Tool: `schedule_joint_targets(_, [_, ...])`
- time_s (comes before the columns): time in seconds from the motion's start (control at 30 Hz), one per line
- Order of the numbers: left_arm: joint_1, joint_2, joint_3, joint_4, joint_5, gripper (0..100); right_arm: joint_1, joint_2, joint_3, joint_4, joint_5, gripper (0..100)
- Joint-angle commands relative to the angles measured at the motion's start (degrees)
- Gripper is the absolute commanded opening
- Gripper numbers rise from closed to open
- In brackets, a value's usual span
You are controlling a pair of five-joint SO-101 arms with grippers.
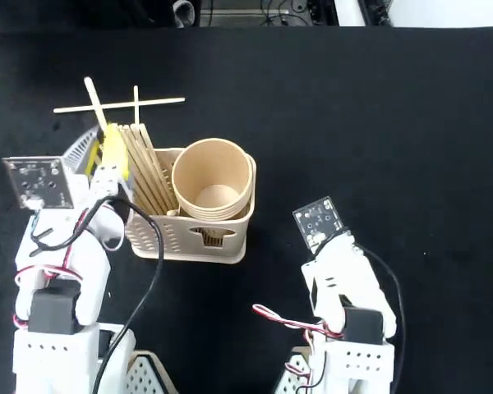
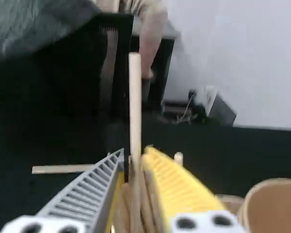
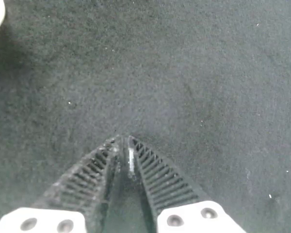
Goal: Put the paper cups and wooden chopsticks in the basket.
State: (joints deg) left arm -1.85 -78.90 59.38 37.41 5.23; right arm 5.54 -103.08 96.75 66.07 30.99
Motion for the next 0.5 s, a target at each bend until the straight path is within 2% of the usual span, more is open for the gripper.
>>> schedule_joint_targets(0.0, [0.4, -0.44, -7.43, 12.22, 4.48, 28, -0.26, -3.91, -0.13, 0.26, 0.35, 1.3])
schedule_joint_targets(0.23, [0.22, 2.46, -27.91, 24.7, 4.48, 28, -0.26, -3.91, -0.13, 0.26, 0.35, 1.3])
schedule_joint_targets(0.37, [-1.01, 15.03, -40.22, 32.88, 4.04, 28, -0.26, -3.91, -0.13, 0.26, 0.35, 1.3])
schedule_joint_targets(0.47, [-6.81, 27.25, -50.15, 37.19, 4.66, 27, -0.26, -3.91, -0.13, 0.26, 0.35, 1.3])
